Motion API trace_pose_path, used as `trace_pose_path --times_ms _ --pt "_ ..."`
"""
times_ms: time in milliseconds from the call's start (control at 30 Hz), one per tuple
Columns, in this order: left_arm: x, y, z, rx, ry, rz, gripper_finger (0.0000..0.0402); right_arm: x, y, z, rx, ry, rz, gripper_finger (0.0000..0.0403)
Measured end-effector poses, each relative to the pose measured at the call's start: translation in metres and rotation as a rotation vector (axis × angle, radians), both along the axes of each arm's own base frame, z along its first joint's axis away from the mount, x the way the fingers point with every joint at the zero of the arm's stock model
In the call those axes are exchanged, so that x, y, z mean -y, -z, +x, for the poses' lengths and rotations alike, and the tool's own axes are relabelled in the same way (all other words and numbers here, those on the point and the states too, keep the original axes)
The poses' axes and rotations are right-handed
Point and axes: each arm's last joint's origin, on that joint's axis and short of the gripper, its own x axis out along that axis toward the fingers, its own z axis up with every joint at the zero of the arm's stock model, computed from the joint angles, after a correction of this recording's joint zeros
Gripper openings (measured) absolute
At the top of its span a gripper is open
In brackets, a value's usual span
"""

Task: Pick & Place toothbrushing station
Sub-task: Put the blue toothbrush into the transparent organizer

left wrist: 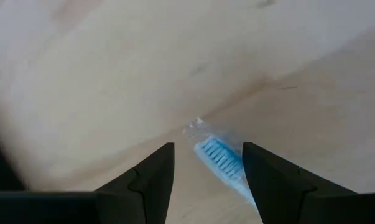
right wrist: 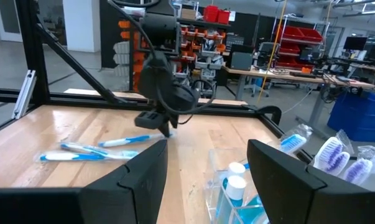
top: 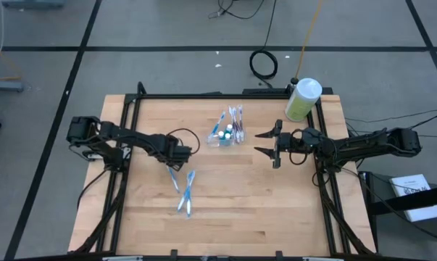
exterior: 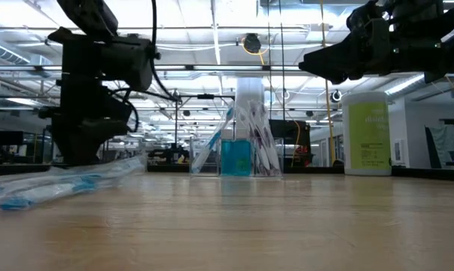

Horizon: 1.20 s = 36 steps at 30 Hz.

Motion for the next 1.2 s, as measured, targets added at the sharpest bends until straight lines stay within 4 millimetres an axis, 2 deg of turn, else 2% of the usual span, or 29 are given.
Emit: trace_pose_path --times_ms 133,433,633,767,967,1067,1200 --pt "-0.004 0.000 -0.003 -0.013 -0.136 -0.048 0.0198 0.000 0.000 0.000 0.001 0.000 0.008 0.0212" --pt "0.007 0.000 -0.003 0.005 -0.265 -0.111 0.0198 0.000 0.001 0.000 -0.012 -0.001 0.010 0.0212" --pt "0.013 0.001 0.000 0.037 -0.282 -0.133 0.0198 0.000 0.002 0.000 -0.021 -0.001 0.011 0.0212" --pt "0.014 0.002 0.014 0.175 -0.214 -0.158 0.0198 0.000 0.003 0.000 -0.029 -0.003 0.012 0.0212" --pt "0.014 -0.004 0.045 0.478 0.026 -0.179 0.0198 0.000 0.003 0.000 -0.030 -0.004 0.012 0.0212" --pt "0.015 -0.004 0.046 0.487 0.072 -0.181 0.0198 0.000 0.003 0.000 -0.030 -0.004 0.012 0.0212" --pt "0.013 -0.003 0.043 0.450 0.034 -0.258 0.0198 0.000 0.003 0.000 -0.030 -0.004 0.012 0.0212"
